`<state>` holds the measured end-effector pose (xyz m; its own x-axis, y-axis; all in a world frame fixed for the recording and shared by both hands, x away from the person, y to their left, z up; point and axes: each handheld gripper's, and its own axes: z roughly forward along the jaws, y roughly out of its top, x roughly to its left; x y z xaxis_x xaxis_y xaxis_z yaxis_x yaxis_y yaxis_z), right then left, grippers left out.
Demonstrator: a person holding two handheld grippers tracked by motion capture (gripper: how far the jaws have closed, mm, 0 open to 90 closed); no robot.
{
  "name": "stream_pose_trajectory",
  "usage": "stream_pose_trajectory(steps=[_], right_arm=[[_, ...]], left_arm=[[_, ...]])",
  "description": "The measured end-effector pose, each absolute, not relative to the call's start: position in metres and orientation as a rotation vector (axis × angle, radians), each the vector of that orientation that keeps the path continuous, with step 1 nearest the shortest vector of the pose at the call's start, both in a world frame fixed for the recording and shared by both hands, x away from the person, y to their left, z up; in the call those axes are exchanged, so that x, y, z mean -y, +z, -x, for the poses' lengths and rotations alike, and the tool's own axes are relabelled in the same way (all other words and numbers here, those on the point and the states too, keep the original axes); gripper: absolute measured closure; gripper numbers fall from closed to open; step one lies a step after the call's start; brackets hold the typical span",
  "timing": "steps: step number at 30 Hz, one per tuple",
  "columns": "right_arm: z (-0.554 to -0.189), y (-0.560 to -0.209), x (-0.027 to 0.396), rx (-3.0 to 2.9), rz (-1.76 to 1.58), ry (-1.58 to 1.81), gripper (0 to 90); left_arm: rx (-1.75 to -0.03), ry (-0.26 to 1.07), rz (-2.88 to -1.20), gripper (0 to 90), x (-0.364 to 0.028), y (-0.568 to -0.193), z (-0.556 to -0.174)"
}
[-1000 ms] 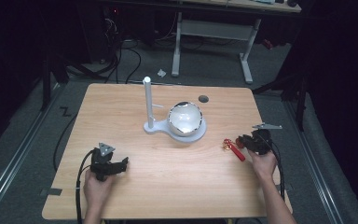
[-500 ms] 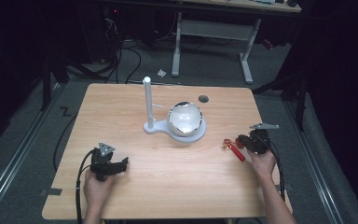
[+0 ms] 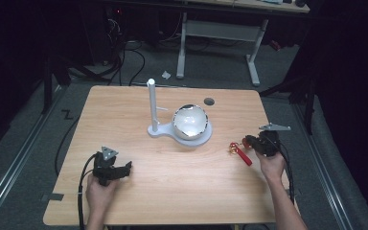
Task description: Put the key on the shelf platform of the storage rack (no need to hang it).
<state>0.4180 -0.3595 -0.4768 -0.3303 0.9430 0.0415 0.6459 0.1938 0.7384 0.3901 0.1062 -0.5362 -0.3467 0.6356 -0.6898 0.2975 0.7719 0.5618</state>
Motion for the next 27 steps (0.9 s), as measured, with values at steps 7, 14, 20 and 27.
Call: stream_pose_trajectory(steps=[7, 14, 20, 27], right_arm=[[-0.417, -0.461, 0.357, -2.045, -1.454, 1.006, 85.9], [-0.414, -0.444, 0.354, -2.035, -1.410, 1.034, 86.0], [-0.411, -0.426, 0.351, -2.037, -1.364, 1.052, 86.0], [-0.409, -0.410, 0.350, -2.034, -1.342, 1.085, 86.0]], left_arm=[[-1.946, 0.415, -0.707, 18.7, -0.106, -0.536, -0.390], [-1.946, 0.416, -0.709, 18.7, -0.106, -0.536, -0.390], [-1.946, 0.416, -0.708, 18.7, -0.106, -0.536, -0.390], [-1.946, 0.416, -0.708, 18.7, -0.106, -0.536, -0.390]])
